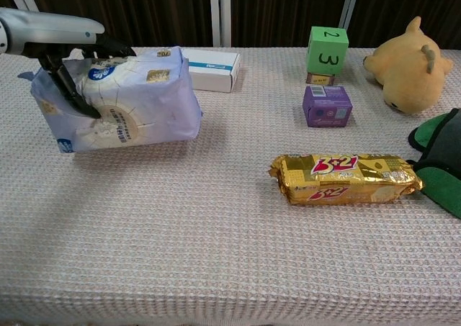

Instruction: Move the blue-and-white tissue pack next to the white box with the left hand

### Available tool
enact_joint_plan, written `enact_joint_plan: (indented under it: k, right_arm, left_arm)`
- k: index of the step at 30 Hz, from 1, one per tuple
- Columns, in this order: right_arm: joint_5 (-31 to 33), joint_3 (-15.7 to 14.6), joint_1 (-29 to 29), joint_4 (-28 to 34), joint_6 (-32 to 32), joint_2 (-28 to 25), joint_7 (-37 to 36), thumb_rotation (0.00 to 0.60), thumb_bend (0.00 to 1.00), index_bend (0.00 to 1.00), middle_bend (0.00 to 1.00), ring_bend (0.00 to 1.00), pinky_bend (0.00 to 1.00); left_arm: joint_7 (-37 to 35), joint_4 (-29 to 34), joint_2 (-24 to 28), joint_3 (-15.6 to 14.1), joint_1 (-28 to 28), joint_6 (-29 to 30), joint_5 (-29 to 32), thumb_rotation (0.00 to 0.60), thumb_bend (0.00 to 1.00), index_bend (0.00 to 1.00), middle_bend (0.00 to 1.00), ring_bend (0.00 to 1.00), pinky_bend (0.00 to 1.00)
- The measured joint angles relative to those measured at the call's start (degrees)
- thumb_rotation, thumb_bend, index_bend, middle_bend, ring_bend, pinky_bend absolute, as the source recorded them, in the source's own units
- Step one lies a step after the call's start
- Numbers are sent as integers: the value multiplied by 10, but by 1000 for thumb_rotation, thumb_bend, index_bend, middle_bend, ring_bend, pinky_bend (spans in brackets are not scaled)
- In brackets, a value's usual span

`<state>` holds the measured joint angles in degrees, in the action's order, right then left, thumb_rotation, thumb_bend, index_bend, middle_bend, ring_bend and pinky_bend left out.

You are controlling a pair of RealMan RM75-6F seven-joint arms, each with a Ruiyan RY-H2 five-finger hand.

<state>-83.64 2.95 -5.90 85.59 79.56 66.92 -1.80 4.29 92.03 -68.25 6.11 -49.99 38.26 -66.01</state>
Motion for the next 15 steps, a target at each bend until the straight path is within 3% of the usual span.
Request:
enact_joint_plan:
  k: [9,13,15]
  right_arm:
    - [-5,-3,-1,0,0,5,3,600,208,0,0,0,0]
    - [-12,-8,0,14,0,-5,-6,600,209,0,0,0,0]
    - [-13,-8,0,19,0,-11,-12,600,210,0,0,0,0]
  left_arm:
    - [-95,56,107,-7,-66,-282,12,600,350,609,634,570,653]
    - [-107,50,117,-33,-111,-326,17,600,349,599,637,569,608]
    - [-108,46,116,-44,-120,-319,20,600,337,523,626,556,568]
